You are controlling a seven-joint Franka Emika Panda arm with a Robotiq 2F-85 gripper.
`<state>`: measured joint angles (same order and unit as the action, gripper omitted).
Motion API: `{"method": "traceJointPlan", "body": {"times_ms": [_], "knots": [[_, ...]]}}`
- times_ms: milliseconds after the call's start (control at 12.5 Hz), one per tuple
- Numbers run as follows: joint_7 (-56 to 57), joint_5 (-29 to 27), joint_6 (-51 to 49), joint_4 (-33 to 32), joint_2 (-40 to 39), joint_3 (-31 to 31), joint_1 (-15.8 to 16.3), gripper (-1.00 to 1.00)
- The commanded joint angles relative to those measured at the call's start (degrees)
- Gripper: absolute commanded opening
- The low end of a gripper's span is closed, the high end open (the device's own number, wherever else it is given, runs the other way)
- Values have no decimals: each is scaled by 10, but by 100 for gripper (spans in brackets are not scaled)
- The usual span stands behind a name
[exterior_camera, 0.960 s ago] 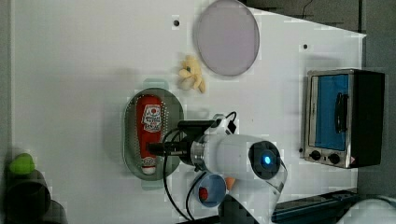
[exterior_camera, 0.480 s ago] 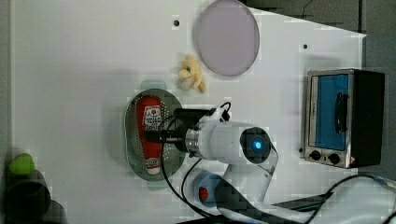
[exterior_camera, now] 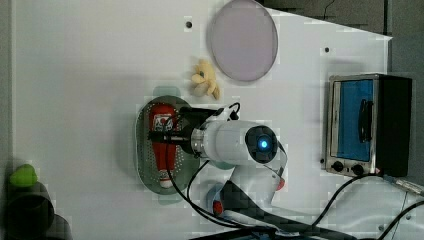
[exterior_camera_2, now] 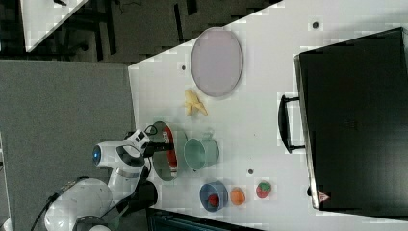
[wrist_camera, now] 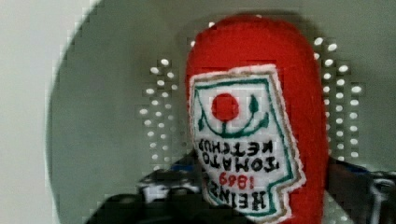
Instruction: Pick ketchup from strainer and place it on the table
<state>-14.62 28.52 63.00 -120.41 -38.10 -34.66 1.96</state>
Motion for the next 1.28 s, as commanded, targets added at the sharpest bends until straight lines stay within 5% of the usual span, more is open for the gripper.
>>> {"method": "traceJointPlan", "body": {"times_ms": [80, 480, 960, 1280], "knots": [[-39, 5, -9, 2, 18, -8, 16, 19], [-39, -35, -77, 1, 110, -44, 5, 19], [11, -213, -220, 51, 249, -51, -39, 19], [162, -216, -374, 134, 272, 4, -90, 19]]}}
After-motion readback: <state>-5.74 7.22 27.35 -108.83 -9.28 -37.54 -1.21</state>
